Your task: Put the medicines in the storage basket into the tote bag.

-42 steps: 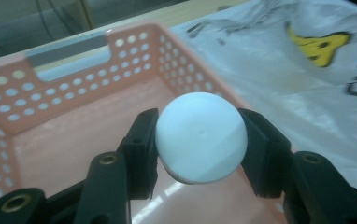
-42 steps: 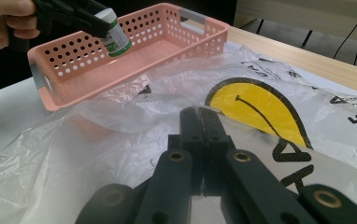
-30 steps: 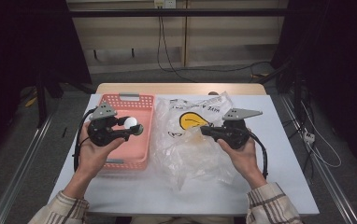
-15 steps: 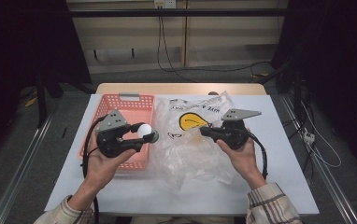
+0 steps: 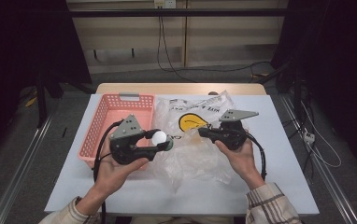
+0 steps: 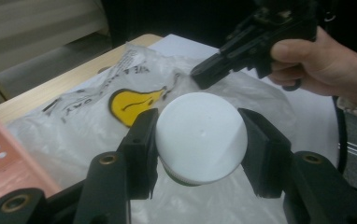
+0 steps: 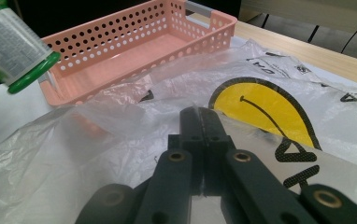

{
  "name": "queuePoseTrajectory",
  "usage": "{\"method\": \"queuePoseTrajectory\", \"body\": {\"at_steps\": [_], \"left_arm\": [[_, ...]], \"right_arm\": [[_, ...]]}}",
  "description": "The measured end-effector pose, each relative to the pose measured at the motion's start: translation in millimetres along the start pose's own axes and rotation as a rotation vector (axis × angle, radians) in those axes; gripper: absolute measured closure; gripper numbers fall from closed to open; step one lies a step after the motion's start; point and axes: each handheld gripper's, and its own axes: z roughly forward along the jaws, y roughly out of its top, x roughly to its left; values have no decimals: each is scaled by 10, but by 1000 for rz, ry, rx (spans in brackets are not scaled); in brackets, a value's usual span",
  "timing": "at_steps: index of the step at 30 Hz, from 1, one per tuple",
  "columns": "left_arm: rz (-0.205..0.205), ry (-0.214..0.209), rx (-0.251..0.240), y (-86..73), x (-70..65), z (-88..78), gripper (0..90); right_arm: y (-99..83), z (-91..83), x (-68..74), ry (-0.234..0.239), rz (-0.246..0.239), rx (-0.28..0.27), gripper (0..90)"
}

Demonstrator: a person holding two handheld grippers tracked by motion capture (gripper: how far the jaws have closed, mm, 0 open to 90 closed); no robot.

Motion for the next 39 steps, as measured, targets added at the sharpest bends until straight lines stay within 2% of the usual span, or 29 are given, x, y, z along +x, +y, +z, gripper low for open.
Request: {"method": "queuePoseTrajectory", "body": {"at_steps": [1,5,10,13,17,22,23,25,28,31,36,39], "left_arm": [[-7,-14,-4,17,-33,32,510],[12,-57,-1,101,-146,162,510],[23,-110,31,127,-252,373,510],[4,-125,69,64,-261,536,510],[-27,-139,127,-14,-206,736,510],[-16,-114,195,-131,-205,946,510],[-26,-107,195,-163,-198,990,510],[-33,-88,211,-216,-167,1067,510],[-11,-42,239,-285,-142,1163,509],[-58,-51,245,-332,-97,1238,510],[-68,-18,273,-408,-55,1378,509],[-74,-1,270,-427,-23,1442,510]], "right_arm": [[0,1,1,1,1,-1,900],[6,-6,3,4,3,-6,900],[5,-23,-9,-1,6,-9,900],[3,-23,-6,0,4,-7,900],[4,-12,3,-1,1,-5,900],[6,-18,5,2,-1,-8,900],[4,-18,5,1,-2,-6,900],[-3,-13,7,2,-2,-4,900],[-17,-7,18,4,-1,3,900],[-38,5,29,9,3,11,900],[-84,27,48,12,2,32,900],[-105,27,46,15,6,35,900]]}}
